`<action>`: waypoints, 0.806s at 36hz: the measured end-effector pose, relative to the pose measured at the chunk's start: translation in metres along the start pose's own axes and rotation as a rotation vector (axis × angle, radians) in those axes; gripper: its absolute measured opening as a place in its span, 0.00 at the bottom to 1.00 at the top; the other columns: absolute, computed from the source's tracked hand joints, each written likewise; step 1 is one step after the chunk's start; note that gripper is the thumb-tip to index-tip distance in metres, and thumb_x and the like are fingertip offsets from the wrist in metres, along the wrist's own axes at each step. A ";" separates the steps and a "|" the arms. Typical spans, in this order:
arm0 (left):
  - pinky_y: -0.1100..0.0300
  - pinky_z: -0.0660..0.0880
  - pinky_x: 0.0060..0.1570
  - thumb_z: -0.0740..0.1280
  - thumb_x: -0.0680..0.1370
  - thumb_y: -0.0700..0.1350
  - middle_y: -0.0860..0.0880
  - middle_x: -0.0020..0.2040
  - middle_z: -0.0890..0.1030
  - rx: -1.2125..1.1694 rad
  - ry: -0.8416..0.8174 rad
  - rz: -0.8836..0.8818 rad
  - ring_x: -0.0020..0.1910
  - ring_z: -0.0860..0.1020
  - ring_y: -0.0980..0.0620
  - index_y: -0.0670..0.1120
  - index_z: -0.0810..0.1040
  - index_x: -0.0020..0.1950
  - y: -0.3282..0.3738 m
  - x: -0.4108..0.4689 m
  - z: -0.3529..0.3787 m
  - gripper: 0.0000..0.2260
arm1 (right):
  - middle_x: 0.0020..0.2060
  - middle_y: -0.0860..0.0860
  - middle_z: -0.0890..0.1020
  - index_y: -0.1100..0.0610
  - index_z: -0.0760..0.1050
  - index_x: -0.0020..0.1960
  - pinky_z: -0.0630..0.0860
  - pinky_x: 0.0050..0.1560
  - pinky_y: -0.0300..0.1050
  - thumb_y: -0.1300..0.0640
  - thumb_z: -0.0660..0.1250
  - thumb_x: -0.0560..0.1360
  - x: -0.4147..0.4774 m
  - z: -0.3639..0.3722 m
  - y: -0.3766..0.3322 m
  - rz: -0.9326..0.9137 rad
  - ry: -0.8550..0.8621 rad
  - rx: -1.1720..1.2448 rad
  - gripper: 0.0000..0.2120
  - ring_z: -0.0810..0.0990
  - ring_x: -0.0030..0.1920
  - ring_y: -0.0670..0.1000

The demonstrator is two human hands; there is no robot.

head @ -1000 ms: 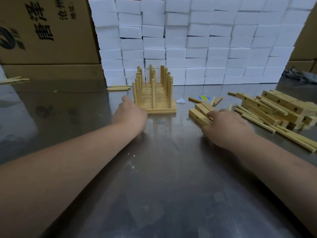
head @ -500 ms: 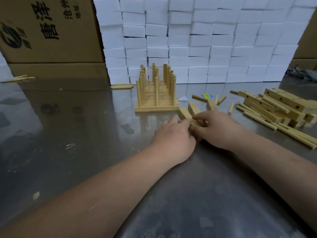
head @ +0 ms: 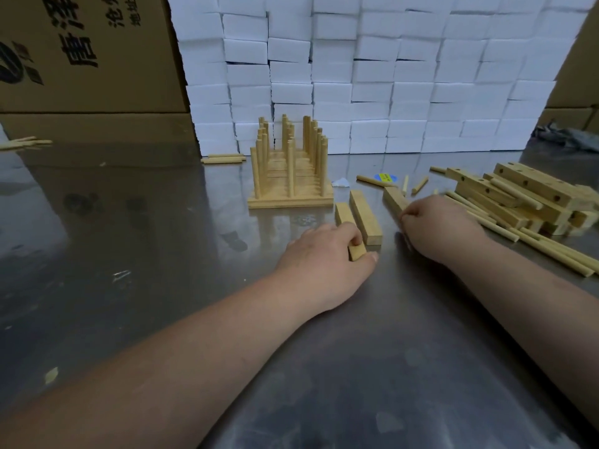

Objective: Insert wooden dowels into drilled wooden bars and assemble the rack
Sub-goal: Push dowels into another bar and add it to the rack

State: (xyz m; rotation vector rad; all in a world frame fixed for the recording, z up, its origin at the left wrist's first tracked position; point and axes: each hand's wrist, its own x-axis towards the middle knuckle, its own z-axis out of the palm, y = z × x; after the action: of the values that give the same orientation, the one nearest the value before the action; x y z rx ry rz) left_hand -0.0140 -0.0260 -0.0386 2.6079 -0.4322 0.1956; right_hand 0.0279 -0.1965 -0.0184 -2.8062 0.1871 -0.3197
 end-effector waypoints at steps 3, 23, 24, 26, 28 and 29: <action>0.56 0.65 0.50 0.62 0.76 0.58 0.53 0.53 0.73 -0.006 0.018 -0.001 0.57 0.70 0.49 0.55 0.71 0.56 0.000 0.000 0.001 0.12 | 0.58 0.53 0.78 0.50 0.76 0.60 0.73 0.48 0.44 0.61 0.55 0.76 -0.001 0.001 0.001 0.010 0.017 0.125 0.18 0.75 0.52 0.55; 0.57 0.63 0.61 0.58 0.79 0.50 0.52 0.66 0.71 -0.019 -0.043 0.034 0.66 0.65 0.50 0.57 0.70 0.68 -0.001 -0.002 -0.001 0.17 | 0.70 0.59 0.63 0.57 0.66 0.68 0.52 0.70 0.62 0.57 0.56 0.76 0.012 -0.010 0.030 0.374 -0.052 -0.100 0.21 0.55 0.72 0.60; 0.57 0.63 0.61 0.58 0.79 0.50 0.52 0.65 0.71 -0.018 -0.044 0.034 0.66 0.65 0.50 0.57 0.70 0.68 -0.001 -0.002 -0.001 0.17 | 0.67 0.60 0.66 0.59 0.67 0.66 0.55 0.70 0.62 0.57 0.55 0.76 0.013 -0.010 0.031 0.399 -0.098 -0.102 0.19 0.60 0.69 0.62; 0.57 0.63 0.61 0.58 0.79 0.50 0.52 0.65 0.72 -0.017 -0.046 0.034 0.66 0.66 0.49 0.57 0.70 0.68 -0.001 -0.002 -0.001 0.17 | 0.59 0.60 0.73 0.60 0.70 0.63 0.64 0.65 0.60 0.58 0.55 0.76 0.014 -0.009 0.030 0.390 -0.107 -0.070 0.17 0.70 0.61 0.62; 0.57 0.63 0.60 0.58 0.79 0.50 0.51 0.64 0.72 -0.021 -0.048 0.033 0.66 0.66 0.49 0.57 0.70 0.68 -0.001 -0.002 -0.001 0.17 | 0.53 0.59 0.75 0.57 0.71 0.63 0.72 0.57 0.58 0.60 0.57 0.74 0.014 -0.010 0.028 0.346 -0.048 -0.043 0.18 0.74 0.53 0.61; 0.58 0.63 0.59 0.57 0.79 0.50 0.51 0.64 0.72 -0.022 -0.047 0.032 0.65 0.66 0.49 0.57 0.69 0.68 -0.001 -0.002 -0.001 0.17 | 0.53 0.59 0.75 0.56 0.70 0.64 0.73 0.55 0.58 0.62 0.57 0.73 0.014 -0.011 0.027 0.337 -0.019 -0.039 0.19 0.74 0.52 0.60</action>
State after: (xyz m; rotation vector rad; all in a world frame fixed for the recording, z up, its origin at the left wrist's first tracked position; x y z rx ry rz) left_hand -0.0160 -0.0239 -0.0386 2.5900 -0.4903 0.1398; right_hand 0.0361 -0.2277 -0.0142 -2.7492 0.6572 -0.2109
